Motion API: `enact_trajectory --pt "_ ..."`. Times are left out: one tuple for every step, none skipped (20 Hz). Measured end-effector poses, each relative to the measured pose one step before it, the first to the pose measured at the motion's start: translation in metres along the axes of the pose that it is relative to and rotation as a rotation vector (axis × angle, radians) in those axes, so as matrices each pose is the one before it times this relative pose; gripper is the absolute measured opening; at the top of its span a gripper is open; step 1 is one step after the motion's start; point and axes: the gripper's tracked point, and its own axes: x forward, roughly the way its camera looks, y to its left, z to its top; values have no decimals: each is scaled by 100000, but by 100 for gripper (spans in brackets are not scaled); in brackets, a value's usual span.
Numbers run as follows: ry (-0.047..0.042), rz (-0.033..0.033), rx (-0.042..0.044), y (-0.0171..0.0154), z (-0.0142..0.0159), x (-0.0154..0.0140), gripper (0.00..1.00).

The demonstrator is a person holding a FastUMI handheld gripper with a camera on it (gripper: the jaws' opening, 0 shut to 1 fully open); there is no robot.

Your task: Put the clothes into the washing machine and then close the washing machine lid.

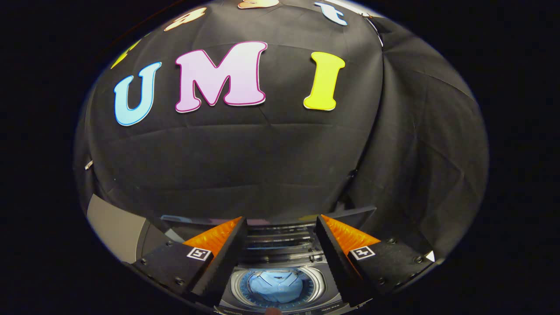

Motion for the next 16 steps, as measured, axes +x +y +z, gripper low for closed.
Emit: enact_trajectory --pt "110 166 -7 176 217 719 99" --pt "670 366 107 109 145 664 99" --pt "337 -313 -75 68 153 805 99" --pt "1121 286 -358 92 160 700 99" --pt "900 263 -95 216 -34 741 99" --pt "875 297 44 -35 -177 621 99" --pt "1073 928 54 166 -209 327 99" --pt "1170 682 413 -20 -233 407 99" --pt "143 -1092 345 -352 79 306 99" --pt "768 -149 106 -64 -72 499 99" --pt "145 591 -278 80 -93 237 99" --pt "606 122 -421 -3 -209 172 99" --pt "941 880 -964 189 -431 255 99" --pt "-1264 1111 -1007 341 191 43 99" --pt "14 431 787 -242 -114 115 99" --pt "-808 132 1595 -67 -4 30 98"
